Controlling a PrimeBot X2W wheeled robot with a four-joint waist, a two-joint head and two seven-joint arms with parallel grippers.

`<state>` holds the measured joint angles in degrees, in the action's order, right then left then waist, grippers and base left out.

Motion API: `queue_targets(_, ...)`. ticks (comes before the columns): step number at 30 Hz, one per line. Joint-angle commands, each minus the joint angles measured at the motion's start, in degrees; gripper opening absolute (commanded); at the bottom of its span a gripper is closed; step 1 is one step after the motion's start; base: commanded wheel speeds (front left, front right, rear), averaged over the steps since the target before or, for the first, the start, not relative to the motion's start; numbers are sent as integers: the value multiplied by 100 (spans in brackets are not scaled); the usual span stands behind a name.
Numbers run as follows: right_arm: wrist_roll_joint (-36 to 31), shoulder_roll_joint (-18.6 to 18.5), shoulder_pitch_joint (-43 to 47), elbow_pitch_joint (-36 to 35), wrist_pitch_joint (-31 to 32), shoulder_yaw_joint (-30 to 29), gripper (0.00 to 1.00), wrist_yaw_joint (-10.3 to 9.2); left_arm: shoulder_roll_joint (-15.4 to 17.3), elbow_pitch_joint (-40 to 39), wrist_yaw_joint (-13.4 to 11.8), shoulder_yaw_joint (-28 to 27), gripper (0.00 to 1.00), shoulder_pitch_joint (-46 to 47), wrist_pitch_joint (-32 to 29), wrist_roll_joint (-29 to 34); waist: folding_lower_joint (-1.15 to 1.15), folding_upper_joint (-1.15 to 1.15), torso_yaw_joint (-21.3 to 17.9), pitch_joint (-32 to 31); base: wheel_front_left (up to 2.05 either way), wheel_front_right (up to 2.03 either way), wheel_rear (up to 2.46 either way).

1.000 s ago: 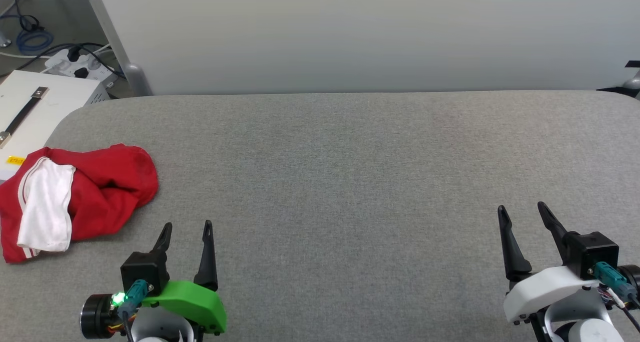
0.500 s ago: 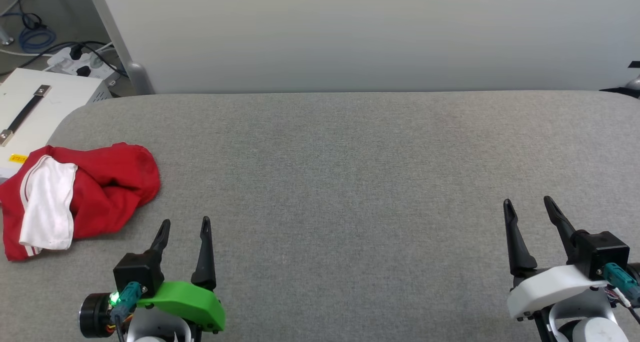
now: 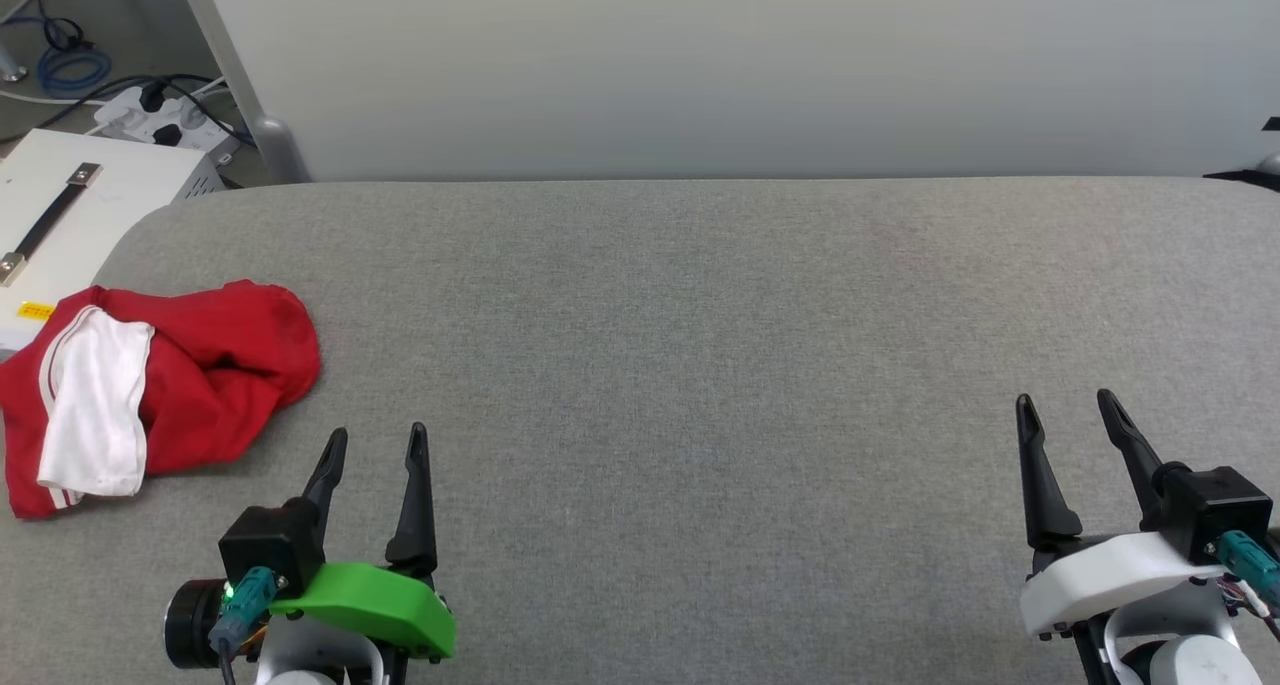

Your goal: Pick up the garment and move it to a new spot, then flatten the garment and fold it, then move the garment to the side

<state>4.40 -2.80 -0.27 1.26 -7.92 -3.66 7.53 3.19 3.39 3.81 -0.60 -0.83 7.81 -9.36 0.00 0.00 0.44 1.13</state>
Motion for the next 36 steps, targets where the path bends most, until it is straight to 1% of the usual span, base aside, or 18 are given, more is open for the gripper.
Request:
queue_targets(1,42,-5,-129,-3,-74,-24,100,-2,-18,1,45,-7,100,125,76,-79,0,0,0,8,0,0,0)
queue_targets(11,12,-6,-165,255,-191,-30,100,-3,-21,245,109,61,100,140,195,-178,0,0,0,41,0,0,0)
queue_targets(24,24,-6,-256,343,-341,-36,100,-3,-24,377,184,33,100,252,347,-327,0,0,92,123,0,0,0)
queue_targets(31,-13,-7,-248,419,-424,91,100,-3,-25,474,190,-1,100,298,431,-409,0,0,371,131,0,0,0)
queue_targets(36,-12,-7,-247,480,-484,173,100,-4,-27,523,193,-5,100,320,492,-466,0,0,717,128,0,0,0)
